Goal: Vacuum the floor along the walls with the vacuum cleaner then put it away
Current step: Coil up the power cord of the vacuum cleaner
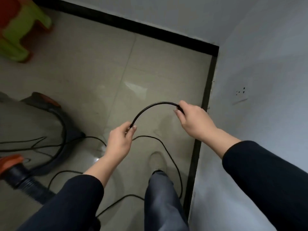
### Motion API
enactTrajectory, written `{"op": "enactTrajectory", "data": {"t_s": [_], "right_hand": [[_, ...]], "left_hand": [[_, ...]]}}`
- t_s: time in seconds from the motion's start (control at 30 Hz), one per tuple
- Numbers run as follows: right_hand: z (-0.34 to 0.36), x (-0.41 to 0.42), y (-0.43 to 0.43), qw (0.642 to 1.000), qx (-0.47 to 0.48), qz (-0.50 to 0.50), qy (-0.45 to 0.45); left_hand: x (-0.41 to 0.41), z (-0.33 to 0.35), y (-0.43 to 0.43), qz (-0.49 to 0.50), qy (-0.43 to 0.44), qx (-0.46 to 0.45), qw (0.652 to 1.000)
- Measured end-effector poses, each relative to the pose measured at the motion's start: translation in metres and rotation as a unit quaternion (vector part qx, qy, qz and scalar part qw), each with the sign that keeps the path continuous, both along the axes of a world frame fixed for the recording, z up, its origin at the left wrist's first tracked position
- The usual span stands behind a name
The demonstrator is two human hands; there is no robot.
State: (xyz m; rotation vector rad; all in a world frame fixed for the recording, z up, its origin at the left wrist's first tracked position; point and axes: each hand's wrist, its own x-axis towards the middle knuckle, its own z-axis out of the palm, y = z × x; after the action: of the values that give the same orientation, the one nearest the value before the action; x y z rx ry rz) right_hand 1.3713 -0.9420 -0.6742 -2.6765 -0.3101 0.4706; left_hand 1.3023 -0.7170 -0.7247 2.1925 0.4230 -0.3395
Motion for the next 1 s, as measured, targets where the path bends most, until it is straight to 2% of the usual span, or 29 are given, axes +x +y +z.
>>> {"op": "enactTrajectory", "data": {"t_s": [0.17, 0.27, 0.37, 0.47, 0.63, 0.87, 1.0], "right_hand": [[0.026, -0.102, 0.04, 1.0, 0.006, -0.03, 0.007], [0.024, -0.159, 0.065, 0.997, 0.026, -0.077, 0.014], [0.004, -0.211, 0.088, 0.991, 0.03, -0.12, 0.051], [-0.028, -0.261, 0.096, 0.987, 0.005, -0.121, 0.107], [-0.095, -0.316, 0.107, 0.98, -0.042, -0.058, 0.183], [-0.22, -0.39, 0.131, 0.953, -0.12, 0.041, 0.276], [-0.281, -0.428, 0.129, 0.935, -0.148, 0.04, 0.32]], "left_hand": [[-0.094, 0.035, 0.047, -0.004, -0.076, -0.024, 0.997], [-0.148, 0.038, 0.065, 0.03, -0.089, -0.063, 0.994], [-0.202, 0.024, 0.07, 0.036, -0.038, -0.093, 0.994], [-0.26, 0.002, 0.075, 0.033, 0.006, -0.089, 0.995], [-0.348, -0.052, 0.091, -0.004, 0.135, -0.066, 0.989], [-0.43, -0.166, 0.107, -0.007, 0.258, -0.028, 0.966], [-0.469, -0.228, 0.106, 0.01, 0.287, 0.004, 0.958]]}}
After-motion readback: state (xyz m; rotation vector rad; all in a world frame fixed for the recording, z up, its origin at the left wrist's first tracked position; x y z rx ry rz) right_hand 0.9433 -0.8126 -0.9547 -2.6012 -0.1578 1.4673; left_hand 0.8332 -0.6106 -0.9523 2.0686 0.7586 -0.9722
